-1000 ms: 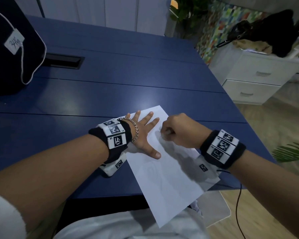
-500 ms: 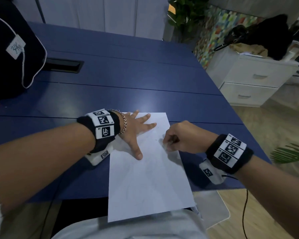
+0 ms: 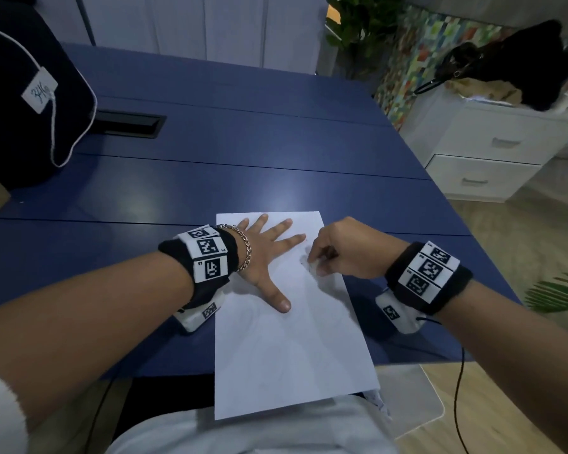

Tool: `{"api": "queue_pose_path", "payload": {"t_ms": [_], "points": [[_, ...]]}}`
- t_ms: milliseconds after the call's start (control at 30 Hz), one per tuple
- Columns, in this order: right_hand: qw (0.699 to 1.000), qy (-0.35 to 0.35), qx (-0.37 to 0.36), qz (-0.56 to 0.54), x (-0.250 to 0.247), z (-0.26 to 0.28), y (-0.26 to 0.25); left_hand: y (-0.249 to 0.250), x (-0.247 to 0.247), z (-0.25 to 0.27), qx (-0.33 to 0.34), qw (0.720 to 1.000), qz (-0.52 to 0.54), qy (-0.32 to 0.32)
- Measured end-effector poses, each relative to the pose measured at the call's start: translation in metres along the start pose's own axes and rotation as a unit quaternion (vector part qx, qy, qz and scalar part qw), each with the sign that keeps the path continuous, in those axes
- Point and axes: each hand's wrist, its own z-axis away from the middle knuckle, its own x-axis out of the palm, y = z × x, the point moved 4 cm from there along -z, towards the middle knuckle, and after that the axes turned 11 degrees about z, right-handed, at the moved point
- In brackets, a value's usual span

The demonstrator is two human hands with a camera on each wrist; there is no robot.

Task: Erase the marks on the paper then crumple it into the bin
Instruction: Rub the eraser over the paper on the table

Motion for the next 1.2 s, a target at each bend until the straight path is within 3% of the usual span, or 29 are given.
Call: {"api": "queue_pose_path", "payload": {"t_ms": [133, 333, 500, 667, 833, 1000, 1200], "points": [[0.996, 0.073, 0.036, 0.020, -0.003, -0.007, 0.004, 0.000, 0.000, 0.000, 0.004, 1.000, 0.008, -0.001], [0.999, 0.018, -0.028, 0.021, 0.010, 0.010, -0.017, -0.001, 0.003, -0.002, 0.001, 1.000, 0.009, -0.005], [0.994, 0.095, 0.038, 0.024, 0.005, 0.000, 0.010, -0.002, 0.003, -0.003, -0.001, 1.000, 0.012, -0.007], [0.999, 0.031, -0.008, 0.031, 0.009, 0.004, -0.017, -0.002, 0.003, -0.003, -0.009, 1.000, 0.010, -0.012], [0.997, 0.065, 0.046, 0.020, -0.010, -0.020, 0.009, 0.000, 0.001, -0.003, -0.012, 1.000, 0.011, -0.007], [1.000, 0.029, -0.003, 0.006, 0.004, -0.013, -0.011, -0.001, 0.001, -0.003, -0.013, 1.000, 0.020, -0.009], [0.996, 0.057, 0.067, 0.033, 0.003, -0.007, 0.010, 0.001, 0.004, -0.002, -0.024, 0.999, 0.023, 0.009]]}}
